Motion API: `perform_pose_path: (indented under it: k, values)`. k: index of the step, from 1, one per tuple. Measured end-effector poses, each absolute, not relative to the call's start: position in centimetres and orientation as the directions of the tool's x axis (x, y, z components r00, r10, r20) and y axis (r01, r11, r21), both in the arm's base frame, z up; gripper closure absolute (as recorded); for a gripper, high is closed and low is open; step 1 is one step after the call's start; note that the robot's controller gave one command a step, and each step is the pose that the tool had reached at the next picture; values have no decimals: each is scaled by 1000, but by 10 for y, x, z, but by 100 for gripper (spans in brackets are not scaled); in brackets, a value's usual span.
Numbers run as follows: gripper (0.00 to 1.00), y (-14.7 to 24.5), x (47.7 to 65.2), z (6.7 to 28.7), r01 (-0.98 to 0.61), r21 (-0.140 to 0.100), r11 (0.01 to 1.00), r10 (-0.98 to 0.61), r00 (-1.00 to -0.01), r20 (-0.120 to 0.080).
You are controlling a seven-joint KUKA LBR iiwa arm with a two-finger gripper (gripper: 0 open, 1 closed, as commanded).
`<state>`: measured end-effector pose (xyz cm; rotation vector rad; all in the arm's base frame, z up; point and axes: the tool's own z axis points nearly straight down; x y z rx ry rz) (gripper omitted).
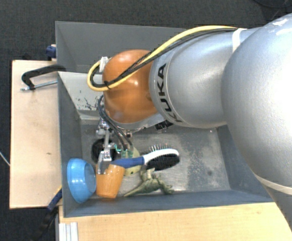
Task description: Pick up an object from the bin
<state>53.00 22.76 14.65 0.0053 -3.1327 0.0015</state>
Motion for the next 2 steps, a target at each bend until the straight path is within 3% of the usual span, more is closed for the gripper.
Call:
perform_pose_path:
  k: [1, 2]
  values:
    - [0, 184, 545, 77, -186, 8, 982, -186, -982, -23]
    - [100, 185, 547, 80, -186, 9, 983, -185, -982, -31]
